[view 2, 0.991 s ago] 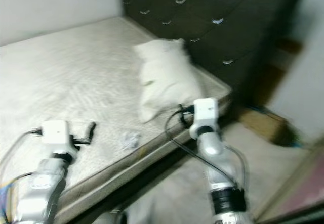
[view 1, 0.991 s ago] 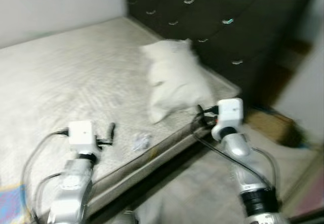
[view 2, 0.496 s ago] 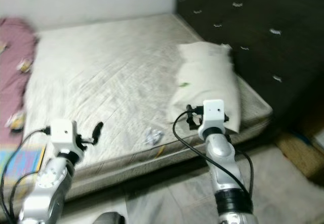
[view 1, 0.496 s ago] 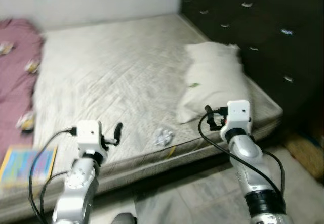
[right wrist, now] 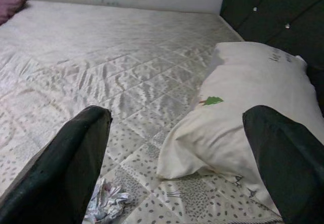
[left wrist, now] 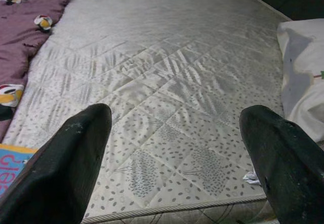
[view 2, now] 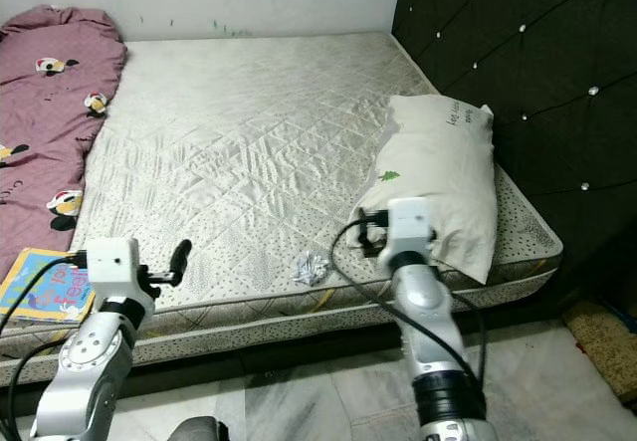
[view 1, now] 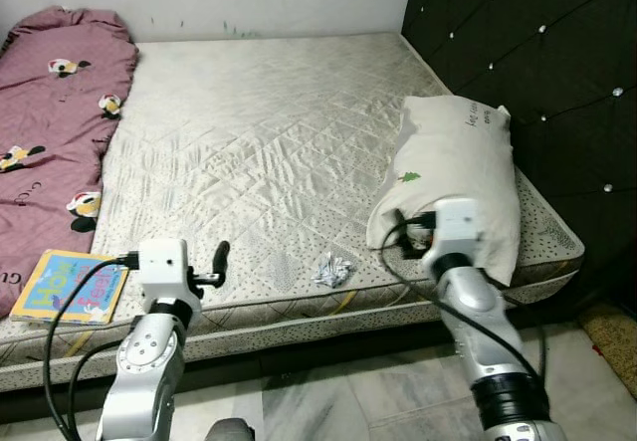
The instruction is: Clean up the room
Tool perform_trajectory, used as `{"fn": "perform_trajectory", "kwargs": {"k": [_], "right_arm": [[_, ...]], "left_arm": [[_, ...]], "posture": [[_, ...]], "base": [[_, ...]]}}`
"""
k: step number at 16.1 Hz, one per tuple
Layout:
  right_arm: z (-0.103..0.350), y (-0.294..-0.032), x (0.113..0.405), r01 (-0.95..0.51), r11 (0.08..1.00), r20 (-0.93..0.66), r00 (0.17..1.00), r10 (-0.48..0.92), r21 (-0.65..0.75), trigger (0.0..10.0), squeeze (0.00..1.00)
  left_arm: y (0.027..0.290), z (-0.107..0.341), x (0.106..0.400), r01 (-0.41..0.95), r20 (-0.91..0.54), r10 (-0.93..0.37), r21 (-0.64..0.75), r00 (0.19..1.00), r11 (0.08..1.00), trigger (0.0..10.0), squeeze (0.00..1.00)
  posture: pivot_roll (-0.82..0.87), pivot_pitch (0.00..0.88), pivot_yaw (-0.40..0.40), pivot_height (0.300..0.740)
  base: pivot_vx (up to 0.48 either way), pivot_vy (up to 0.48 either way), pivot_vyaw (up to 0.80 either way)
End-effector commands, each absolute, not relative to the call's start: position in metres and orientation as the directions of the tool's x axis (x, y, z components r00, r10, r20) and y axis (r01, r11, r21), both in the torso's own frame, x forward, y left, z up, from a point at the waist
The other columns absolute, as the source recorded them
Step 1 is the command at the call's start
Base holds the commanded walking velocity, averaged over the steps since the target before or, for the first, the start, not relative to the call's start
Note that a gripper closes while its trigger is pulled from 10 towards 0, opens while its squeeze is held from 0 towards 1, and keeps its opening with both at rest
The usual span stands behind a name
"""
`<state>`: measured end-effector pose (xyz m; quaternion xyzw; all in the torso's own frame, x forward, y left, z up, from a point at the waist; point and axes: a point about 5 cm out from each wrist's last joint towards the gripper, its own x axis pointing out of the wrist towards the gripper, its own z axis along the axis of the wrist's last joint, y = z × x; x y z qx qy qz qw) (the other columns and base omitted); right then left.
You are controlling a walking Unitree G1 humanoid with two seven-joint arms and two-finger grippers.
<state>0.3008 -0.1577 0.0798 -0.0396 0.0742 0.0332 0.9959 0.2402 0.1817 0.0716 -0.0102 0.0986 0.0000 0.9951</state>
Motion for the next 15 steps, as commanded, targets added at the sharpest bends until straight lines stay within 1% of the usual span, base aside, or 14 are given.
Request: {"fn": "perform_trajectory", "kwargs": {"k": [1,2,3,4,8,15], "right_arm": [[0.0831,-0.1606,0.3034,-0.054,0.994,-0.135,0.99,0.041,-0.099,10.0,0.0],[0.0835,-0.1591,0.3038,-0.059,0.992,-0.131,0.99,0.044,-0.113,10.0,0.0],[0.0845,-0.1553,0.3055,-0.083,0.995,-0.131,0.989,0.074,-0.06,10.0,0.0],[0.0864,-0.154,0.3066,-0.09,0.995,-0.122,0.989,0.085,-0.043,10.0,0.0],[0.0895,-0.1573,0.31,-0.07,0.995,-0.108,0.992,0.062,-0.073,10.0,0.0],[0.0868,-0.1581,0.3077,-0.065,0.995,-0.113,0.992,0.057,-0.073,10.0,0.0]], "left_arm": [[0.1831,0.077,0.2397,-0.008,-0.169,0.004,-0.02,0.986,1.0,10.0,0.0],[0.1835,0.0774,0.2394,-0.008,-0.167,0.004,-0.02,0.986,1.0,10.0,0.0],[0.1837,0.0785,0.2408,-0.005,-0.165,0.002,-0.022,0.986,1.0,10.0,0.0],[0.1831,0.0793,0.2415,-0.004,-0.162,0.0,-0.025,0.987,1.0,10.0,0.0],[0.1806,0.0797,0.2429,-0.004,-0.156,-0.002,-0.036,0.988,0.999,10.0,0.0],[0.1779,0.0802,0.2458,0.013,-0.153,-0.02,-0.048,0.988,0.999,10.0,0.0]], "posture": [[0.03,0.0,-0.074,0.74],[0.03,0.0,-0.069,0.74],[0.02,0.0,-0.064,0.74],[0.02,0.0,-0.065,0.74],[0.01,0.0,-0.065,0.74],[0.0,0.0,-0.058,0.74]], "base": [[0.0,0.0,0.0],[0.0,0.0,0.0],[0.244,0.0,0.0],[0.244,0.0,0.0],[0.26,0.0,0.0],[0.269,0.0,0.0]]}}
